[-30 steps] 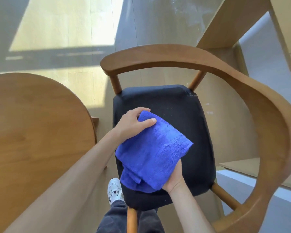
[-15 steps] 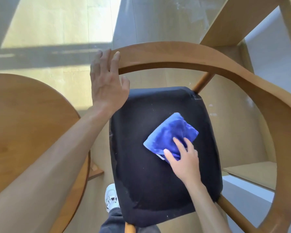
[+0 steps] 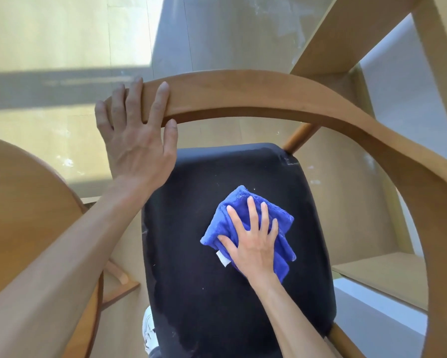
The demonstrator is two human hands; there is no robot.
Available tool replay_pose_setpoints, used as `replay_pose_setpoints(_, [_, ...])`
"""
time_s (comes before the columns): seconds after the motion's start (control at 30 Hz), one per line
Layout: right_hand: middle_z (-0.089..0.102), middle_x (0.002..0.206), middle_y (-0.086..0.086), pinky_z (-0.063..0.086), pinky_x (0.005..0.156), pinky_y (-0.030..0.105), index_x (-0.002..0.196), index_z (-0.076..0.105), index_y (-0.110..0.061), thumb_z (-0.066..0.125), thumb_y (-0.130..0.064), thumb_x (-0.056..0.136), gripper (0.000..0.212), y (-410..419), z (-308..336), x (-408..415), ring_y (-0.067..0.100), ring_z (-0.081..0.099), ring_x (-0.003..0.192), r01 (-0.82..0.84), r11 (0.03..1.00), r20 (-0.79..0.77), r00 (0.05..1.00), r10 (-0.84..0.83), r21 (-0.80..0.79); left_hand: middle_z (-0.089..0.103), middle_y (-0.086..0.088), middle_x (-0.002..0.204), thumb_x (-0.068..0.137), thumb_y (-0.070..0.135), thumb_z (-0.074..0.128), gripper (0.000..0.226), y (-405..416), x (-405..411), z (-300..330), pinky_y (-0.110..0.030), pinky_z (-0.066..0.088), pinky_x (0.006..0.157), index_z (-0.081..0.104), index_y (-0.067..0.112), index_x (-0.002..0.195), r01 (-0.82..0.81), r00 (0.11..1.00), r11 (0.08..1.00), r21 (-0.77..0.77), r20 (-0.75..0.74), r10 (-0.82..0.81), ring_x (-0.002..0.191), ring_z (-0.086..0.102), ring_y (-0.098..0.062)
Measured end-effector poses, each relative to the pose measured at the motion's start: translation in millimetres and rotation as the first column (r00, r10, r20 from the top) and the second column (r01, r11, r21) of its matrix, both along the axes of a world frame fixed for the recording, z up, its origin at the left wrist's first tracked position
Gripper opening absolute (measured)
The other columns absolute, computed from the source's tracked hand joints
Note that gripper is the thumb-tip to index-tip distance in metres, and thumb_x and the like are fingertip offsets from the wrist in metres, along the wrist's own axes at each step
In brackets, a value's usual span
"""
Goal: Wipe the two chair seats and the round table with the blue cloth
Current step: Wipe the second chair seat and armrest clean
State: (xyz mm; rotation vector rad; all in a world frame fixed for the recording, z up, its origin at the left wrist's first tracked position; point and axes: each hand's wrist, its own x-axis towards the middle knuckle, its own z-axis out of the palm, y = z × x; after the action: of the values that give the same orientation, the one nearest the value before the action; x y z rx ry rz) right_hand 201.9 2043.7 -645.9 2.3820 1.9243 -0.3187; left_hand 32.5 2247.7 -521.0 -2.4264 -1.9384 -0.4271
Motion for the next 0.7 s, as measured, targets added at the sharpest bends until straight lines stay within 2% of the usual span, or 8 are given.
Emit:
replay_pose_setpoints(0.17, [0.037,0.150,0.010,0.038,0.089,0.053,0.134,0.053,-0.031,0.043,-0.053,0.090,0.050,16.9,-8.2,13.6,0.037,0.040,0.130,0.071,0.992,0.028,0.997,-0.074,0.108,0.030,-0.012,0.155,0.100,0.038,0.033,0.050,0.6,0.6,-10.7,-0.052,0.011,0.117,0.033,0.027,0.149,-0.012,1.000,0.994,0.105,-0.002,0.012,0.142,0.025,-0.035])
replay_pose_setpoints(0.27, [0.043,0.142,0.016,0.040,0.078,0.049,0.129,0.056,-0.025,0.052,-0.048,0.088,0.048,51.0,-8.4,34.8,0.041,0.047,0.108,0.340,0.923,-0.021,0.939,-0.342,0.181,0.031,-0.012,0.154,0.099,0.037,0.034,0.050,1.1,0.0,-14.8,-0.052,0.013,0.116,0.034,0.027,0.148,-0.016,1.000,0.990,0.141,0.007,0.015,0.142,0.026,-0.035])
replay_pose_setpoints(0.33, [0.038,0.144,0.018,0.036,0.085,0.051,0.133,0.053,-0.023,0.057,-0.043,0.090,0.048,78.1,-4.0,69.0,0.044,0.046,0.108,0.585,0.789,-0.110,0.811,-0.574,0.189,0.032,-0.012,0.154,0.099,0.037,0.035,0.050,1.9,0.2,-16.4,-0.053,0.015,0.115,0.036,0.027,0.148,-0.017,1.000,0.987,0.162,0.016,0.015,0.141,0.028,-0.036])
replay_pose_setpoints(0.4, [0.032,0.148,0.014,0.030,0.097,0.049,0.138,0.047,-0.023,0.052,-0.043,0.094,0.049,94.6,-1.1,117.8,0.042,0.040,0.118,0.803,0.585,-0.193,0.595,-0.780,0.111,0.034,-0.012,0.153,0.098,0.036,0.037,0.049,2.7,1.5,-18.4,-0.053,0.016,0.114,0.038,0.026,0.147,-0.027,1.000,0.982,0.186,0.020,0.024,0.141,0.030,-0.036])
replay_pose_setpoints(0.43, [0.031,0.148,0.011,0.028,0.102,0.048,0.138,0.046,-0.024,0.050,-0.044,0.095,0.048,98.5,-0.4,140.5,0.041,0.038,0.121,0.861,0.504,-0.223,0.505,-0.834,0.067,0.035,-0.011,0.152,0.098,0.036,0.039,0.049,3.0,2.7,-19.3,-0.053,0.017,0.114,0.039,0.026,0.146,-0.033,0.999,0.980,0.197,0.023,0.029,0.140,0.031,-0.036])
replay_pose_setpoints(0.47, [0.033,0.147,0.010,0.028,0.104,0.047,0.137,0.046,-0.023,0.049,-0.045,0.095,0.048,101.1,0.0,156.3,0.040,0.038,0.123,0.879,0.476,-0.233,0.468,-0.853,0.025,0.037,-0.011,0.151,0.097,0.036,0.040,0.049,3.5,3.7,-20.3,-0.054,0.018,0.114,0.040,0.026,0.146,-0.038,0.999,0.977,0.211,0.027,0.033,0.140,0.032,-0.036])
replay_pose_setpoints(0.6, [0.044,0.139,0.010,0.031,0.101,0.049,0.133,0.049,-0.019,0.045,-0.044,0.096,0.045,114.4,-10.3,150.1,0.040,0.042,0.121,0.770,0.638,-0.148,0.633,-0.760,0.011,0.039,-0.011,0.150,0.096,0.036,0.043,0.049,3.5,5.7,-23.0,-0.053,0.019,0.113,0.043,0.026,0.144,-0.051,0.998,0.969,0.243,0.038,0.043,0.138,0.034,-0.035])
replay_pose_setpoints(0.7, [0.039,0.145,0.012,0.028,0.097,0.048,0.133,0.048,-0.015,0.044,-0.042,0.097,0.045,122.9,-11.8,125.1,0.041,0.038,0.122,0.712,0.698,-0.060,0.702,-0.710,0.074,0.040,-0.011,0.149,0.095,0.037,0.044,0.049,3.4,6.4,-24.2,-0.051,0.018,0.114,0.045,0.025,0.143,-0.058,0.998,0.965,0.256,0.038,0.050,0.138,0.034,-0.035])
